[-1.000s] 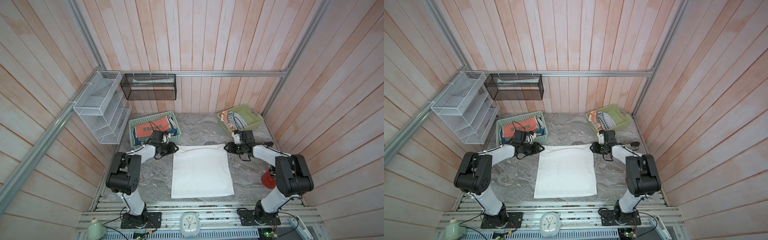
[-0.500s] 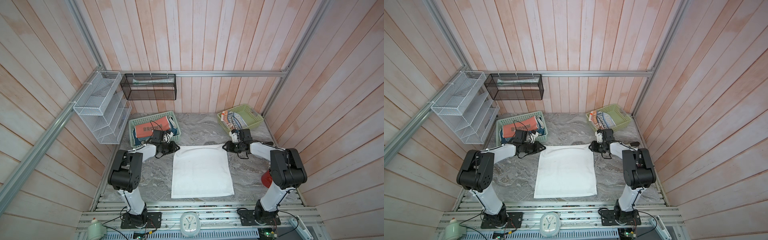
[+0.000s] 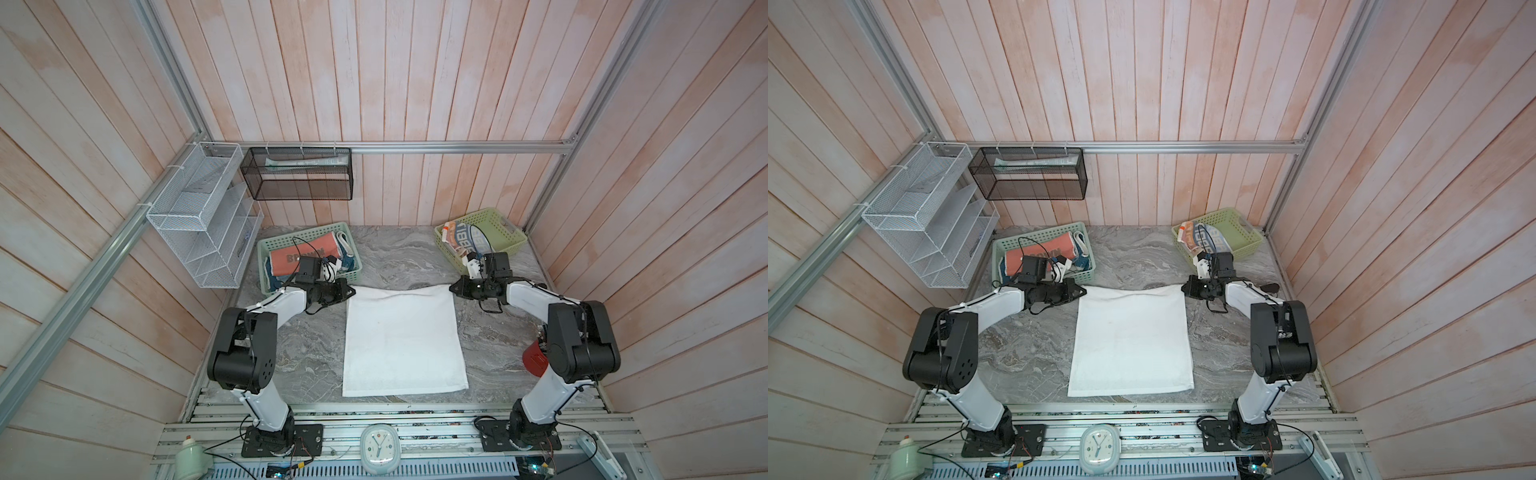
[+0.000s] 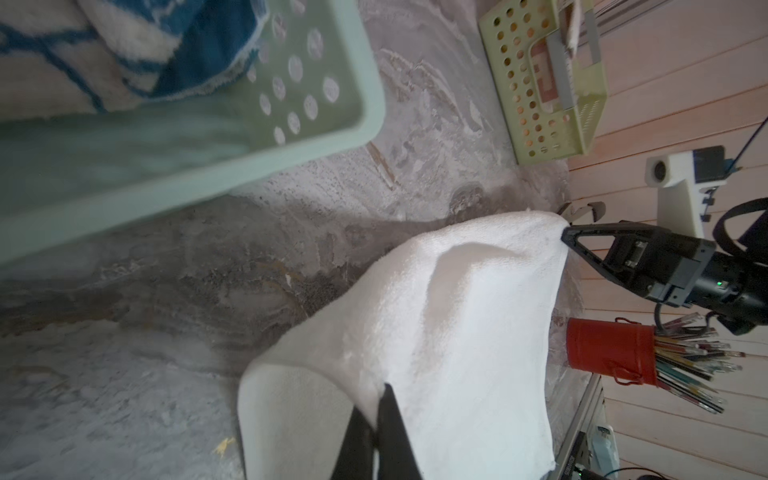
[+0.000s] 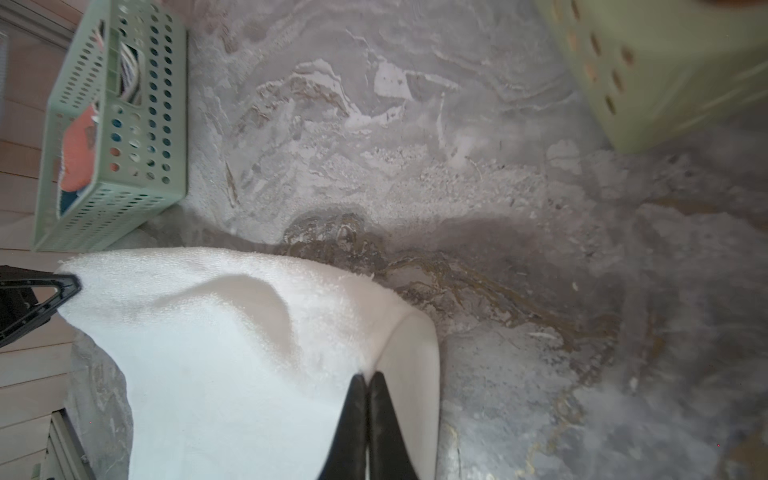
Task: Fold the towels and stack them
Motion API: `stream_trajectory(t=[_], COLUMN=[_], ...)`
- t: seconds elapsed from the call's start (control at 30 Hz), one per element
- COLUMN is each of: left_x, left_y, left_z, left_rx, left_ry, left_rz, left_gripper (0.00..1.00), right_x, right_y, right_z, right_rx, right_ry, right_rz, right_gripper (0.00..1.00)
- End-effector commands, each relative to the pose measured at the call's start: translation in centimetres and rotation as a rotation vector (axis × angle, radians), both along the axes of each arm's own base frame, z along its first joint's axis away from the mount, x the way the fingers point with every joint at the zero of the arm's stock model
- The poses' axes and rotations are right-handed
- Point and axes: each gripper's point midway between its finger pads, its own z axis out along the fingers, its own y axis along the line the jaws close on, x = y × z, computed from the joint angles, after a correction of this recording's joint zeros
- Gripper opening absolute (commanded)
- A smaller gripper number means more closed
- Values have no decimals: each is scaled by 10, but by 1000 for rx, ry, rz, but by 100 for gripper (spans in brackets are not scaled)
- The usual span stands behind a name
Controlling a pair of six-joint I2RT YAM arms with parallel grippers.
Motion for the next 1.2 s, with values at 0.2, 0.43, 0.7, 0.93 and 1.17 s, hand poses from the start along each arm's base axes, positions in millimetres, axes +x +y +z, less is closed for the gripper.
stream_trajectory(t=[0.2, 0.43, 0.7, 0.93, 1.17], left_x=[-24, -64, -109, -136, -108], left_y=[11, 12, 13, 16, 15], left_z=[146, 228, 278, 280, 210], left_rx=[-81, -122, -158, -170, -150], left_ry=[-322, -509, -599, -521, -295], left_rz=[-28, -38, -59, -44, -20], left_gripper=[0, 0, 0, 0, 0], right_x=[-35, -85, -130, -153, -117], right_y=[-7, -19, -25, -35, -39], right_z=[146, 237, 287, 291, 233], right_rx=[25, 34, 50, 53, 4], right_ry=[-334, -601, -686, -627, -421], right_rz=[15, -32, -48, -116, -156], right_gripper=[0, 0, 0, 0, 0])
